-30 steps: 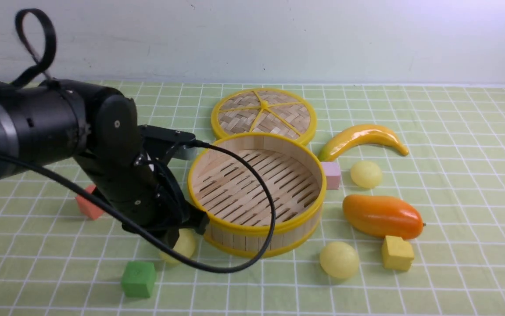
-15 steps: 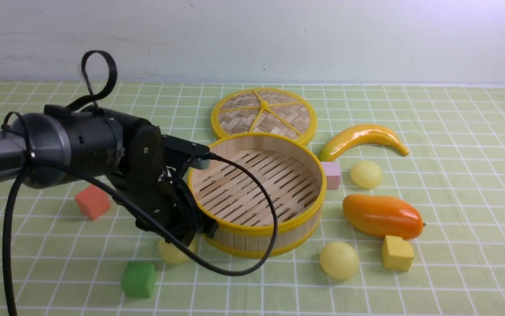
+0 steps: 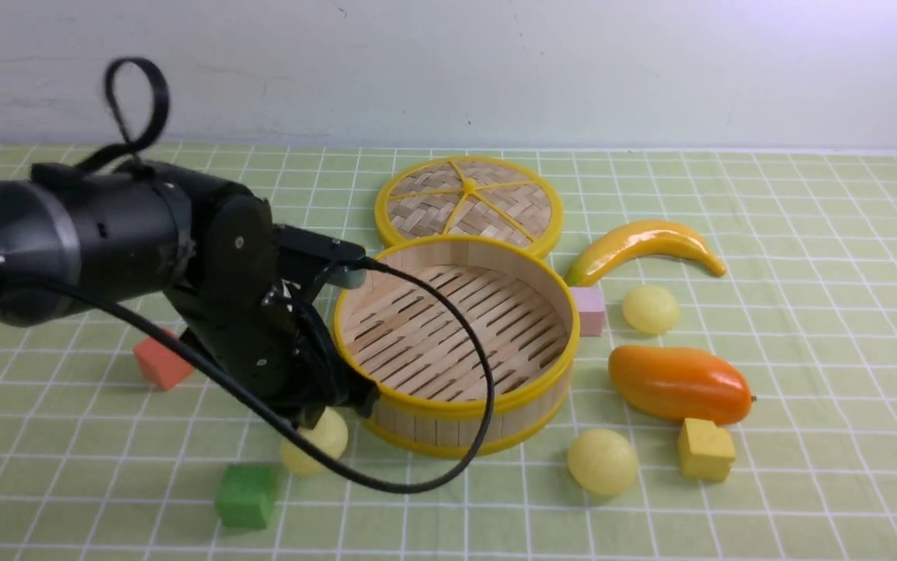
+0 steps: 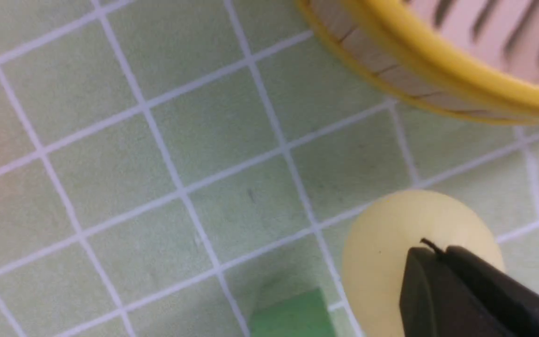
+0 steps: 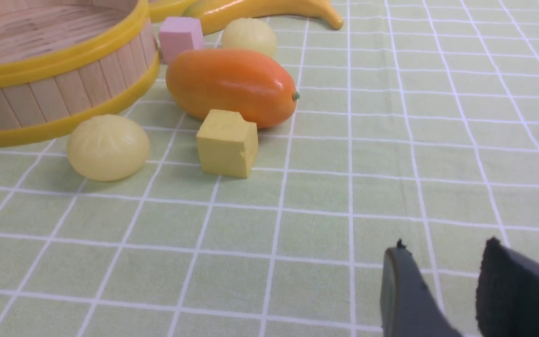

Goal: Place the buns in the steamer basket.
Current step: Use the left arm to put the steamed stuffed bun into the steamer

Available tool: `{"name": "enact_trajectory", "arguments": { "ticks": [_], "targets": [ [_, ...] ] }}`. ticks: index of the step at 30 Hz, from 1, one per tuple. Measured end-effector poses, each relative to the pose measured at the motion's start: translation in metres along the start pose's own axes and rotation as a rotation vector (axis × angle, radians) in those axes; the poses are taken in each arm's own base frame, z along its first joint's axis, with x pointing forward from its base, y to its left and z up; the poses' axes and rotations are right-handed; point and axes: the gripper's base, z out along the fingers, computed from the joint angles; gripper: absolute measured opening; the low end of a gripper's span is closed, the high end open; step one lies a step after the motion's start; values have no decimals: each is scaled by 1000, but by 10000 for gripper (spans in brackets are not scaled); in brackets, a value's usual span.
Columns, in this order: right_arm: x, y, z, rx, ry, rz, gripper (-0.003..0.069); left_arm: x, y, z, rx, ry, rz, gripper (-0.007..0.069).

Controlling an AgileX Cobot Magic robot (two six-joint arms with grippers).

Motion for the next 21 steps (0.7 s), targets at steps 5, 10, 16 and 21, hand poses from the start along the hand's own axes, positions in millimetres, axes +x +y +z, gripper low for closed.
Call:
{"name": "enact_trajectory", "arguments": {
  "ticks": [5, 10, 16, 21],
  "targets": [
    [0, 0, 0, 0, 0, 0, 239, -15, -13, -35, 23, -145, 30, -13],
    [0, 0, 0, 0, 0, 0, 239, -49, -15, -25, 23, -222, 40, -13],
    [0, 0, 0, 0, 0, 0, 239, -77, -15, 32, -10, -172, 73, -13],
    [0, 0, 0, 0, 0, 0, 239, -81, -13, 60, -35, -59, 81, 77]
  ]
}}
